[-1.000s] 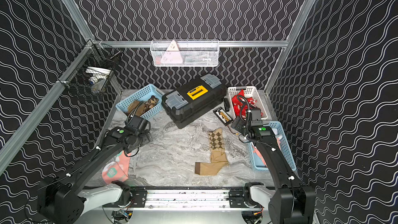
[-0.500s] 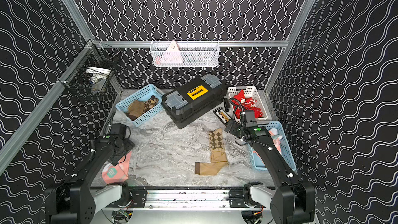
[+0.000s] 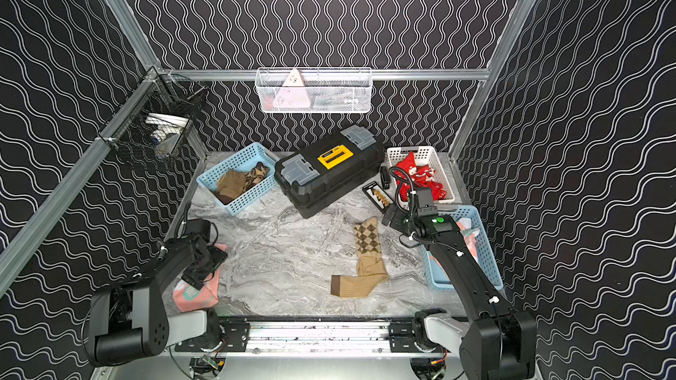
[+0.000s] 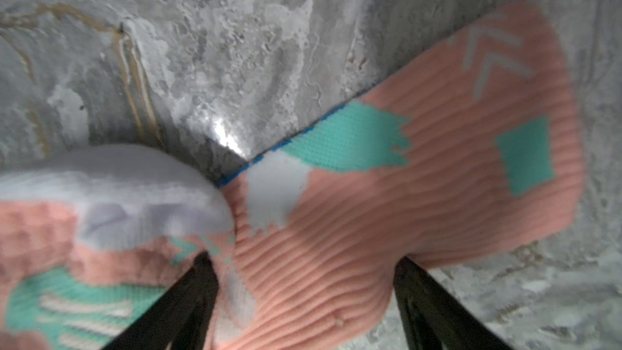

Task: Sort the socks into the basket by color
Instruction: Pick up the sock at the corner of the board.

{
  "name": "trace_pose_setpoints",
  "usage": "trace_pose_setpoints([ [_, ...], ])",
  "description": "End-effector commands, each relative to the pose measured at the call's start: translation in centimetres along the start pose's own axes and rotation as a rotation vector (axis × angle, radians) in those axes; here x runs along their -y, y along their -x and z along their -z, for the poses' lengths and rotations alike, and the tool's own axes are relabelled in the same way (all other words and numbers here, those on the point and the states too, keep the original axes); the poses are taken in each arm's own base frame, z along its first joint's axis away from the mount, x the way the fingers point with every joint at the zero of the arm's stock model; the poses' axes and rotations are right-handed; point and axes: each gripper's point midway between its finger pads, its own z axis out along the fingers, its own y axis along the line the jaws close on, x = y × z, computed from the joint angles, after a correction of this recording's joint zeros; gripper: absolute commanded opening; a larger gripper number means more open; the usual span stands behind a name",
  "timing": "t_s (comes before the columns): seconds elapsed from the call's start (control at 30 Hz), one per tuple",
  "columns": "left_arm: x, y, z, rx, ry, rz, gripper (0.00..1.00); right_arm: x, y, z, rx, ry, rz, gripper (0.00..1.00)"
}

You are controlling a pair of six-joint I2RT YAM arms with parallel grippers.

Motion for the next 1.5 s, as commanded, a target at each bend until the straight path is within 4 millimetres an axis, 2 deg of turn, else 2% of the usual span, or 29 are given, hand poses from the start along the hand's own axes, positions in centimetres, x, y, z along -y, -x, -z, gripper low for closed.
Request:
trace_pose_setpoints([
  [0.0, 1.2, -1.9, -1.6, -0.086, -0.08, 0.052, 0.67, -0.1, 0.2, 0.5, 0.008, -0.001, 0.009, 1.0],
  [0.23, 1.6, -1.8, -1.0, -0.072, -0.126, 0.037, 0.31, -0.2, 0.3, 0.7, 0.016, 0.004, 0.007, 1.0],
  [0.3, 2.1, -1.7, -0.5, -0.07, -0.152, 0.026, 0.16, -0.3, 0.2, 0.6, 0.01, 0.014, 0.002, 1.0],
  [0.4, 2.9, -2.0, 0.0, -0.082, -0.191, 0.0, 0.0, -0.6, 0.2, 0.6, 0.009, 0.026, 0.0, 1.0],
  [0.67, 6.6, -2.9, 3.9, -0.031, -0.312, -0.132, 0.0, -2.3, -0.3, 0.7, -0.023, 0.088, 0.021, 0.99],
  [0.83, 8.0, -3.6, 6.2, -0.009, -0.382, -0.189, 0.0, -4.5, -1.0, 0.8, -0.055, 0.164, 0.055, 0.99],
  [0.87, 8.5, -4.3, 6.7, -0.014, -0.403, -0.226, 0.0, -5.1, -1.2, 0.8, -0.065, 0.184, 0.062, 0.99],
  [1.23, 11.7, -6.2, 11.9, -0.025, -0.619, -0.369, 0.0, -13.0, -4.4, 2.1, -0.161, 0.479, 0.209, 0.99],
  [1.47, 13.8, -7.7, 15.1, -0.074, -0.767, -0.389, 0.0, -18.9, -8.0, 3.9, -0.231, 0.677, 0.343, 0.96],
])
